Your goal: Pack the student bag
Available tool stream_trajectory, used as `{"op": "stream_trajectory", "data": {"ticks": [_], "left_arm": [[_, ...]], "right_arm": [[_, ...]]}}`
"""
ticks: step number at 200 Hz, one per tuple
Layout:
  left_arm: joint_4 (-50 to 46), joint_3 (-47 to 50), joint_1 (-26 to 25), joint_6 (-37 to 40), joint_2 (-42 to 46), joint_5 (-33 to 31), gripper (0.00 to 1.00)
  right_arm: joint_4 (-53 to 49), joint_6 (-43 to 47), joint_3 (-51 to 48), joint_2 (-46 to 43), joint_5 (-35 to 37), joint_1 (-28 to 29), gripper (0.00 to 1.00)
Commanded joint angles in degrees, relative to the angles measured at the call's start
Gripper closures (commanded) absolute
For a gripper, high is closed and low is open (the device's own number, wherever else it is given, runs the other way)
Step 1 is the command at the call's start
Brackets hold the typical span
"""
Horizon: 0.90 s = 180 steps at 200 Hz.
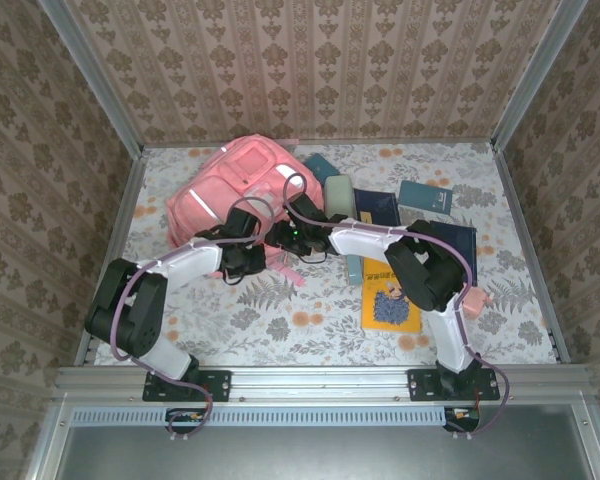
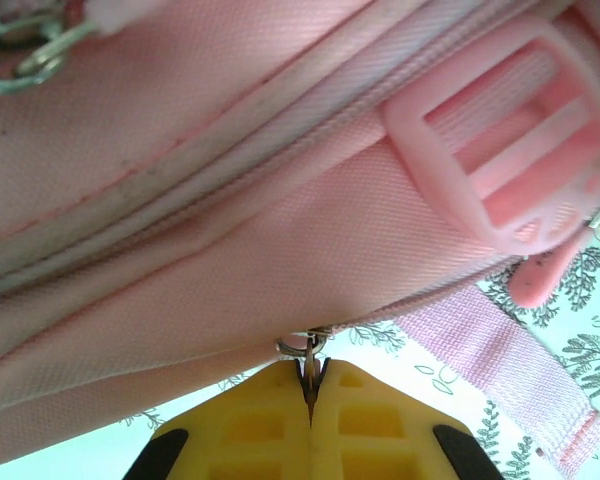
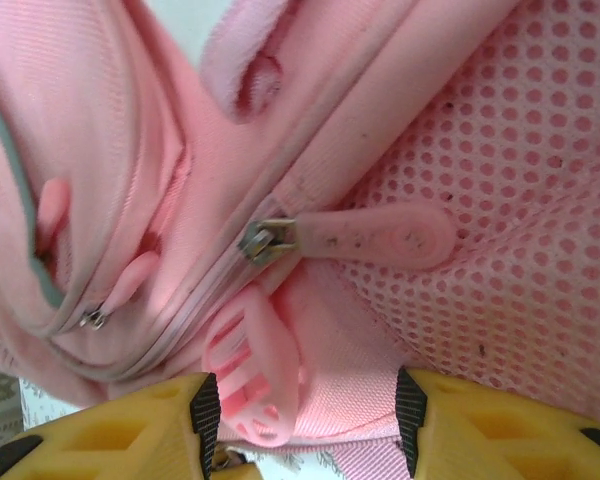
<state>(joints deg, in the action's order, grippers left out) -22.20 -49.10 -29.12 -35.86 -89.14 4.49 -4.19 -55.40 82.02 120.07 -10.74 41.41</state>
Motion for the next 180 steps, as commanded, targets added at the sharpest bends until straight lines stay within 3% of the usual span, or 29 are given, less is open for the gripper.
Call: {"op": "stream_trajectory", "data": {"ticks": [1,72,93,142,169,180], "left_arm": [[-2.9,-2.2,-2.0,3.0,-0.3,0.5,1.00],[-1.7,-7.4,-8.6,3.9,-3.3,3.4,1.00],[-1.6,-7.6,-9.4,4.1,-3.8,3.1,1.00],[-1.4,-7.2,-9.8,4.6,-4.3,3.9,1.00],[-1.9,-7.1,-10.2,4.7,-4.1,3.6,1.00],[-2.3,-6.9,-10.3,4.5,-3.9,3.3,1.00]], "right_arm": [[-4.9,-3.8,0.6,0.2,3.0,0.2,0.47],[-7.8,-5.6,-8.2,-9.2,11.0,0.2,0.45],[-3.0,-8.4,-13.0,-11.4,8.4,0.3,0.45],[1.7,-10.8,-11.6,-6.4,2.4,-0.1,0.47],[3.4,-11.4,-10.3,-4.4,1.8,-0.8,0.55],[3.8,-11.5,-10.0,-3.9,1.7,-1.1,0.66]]}}
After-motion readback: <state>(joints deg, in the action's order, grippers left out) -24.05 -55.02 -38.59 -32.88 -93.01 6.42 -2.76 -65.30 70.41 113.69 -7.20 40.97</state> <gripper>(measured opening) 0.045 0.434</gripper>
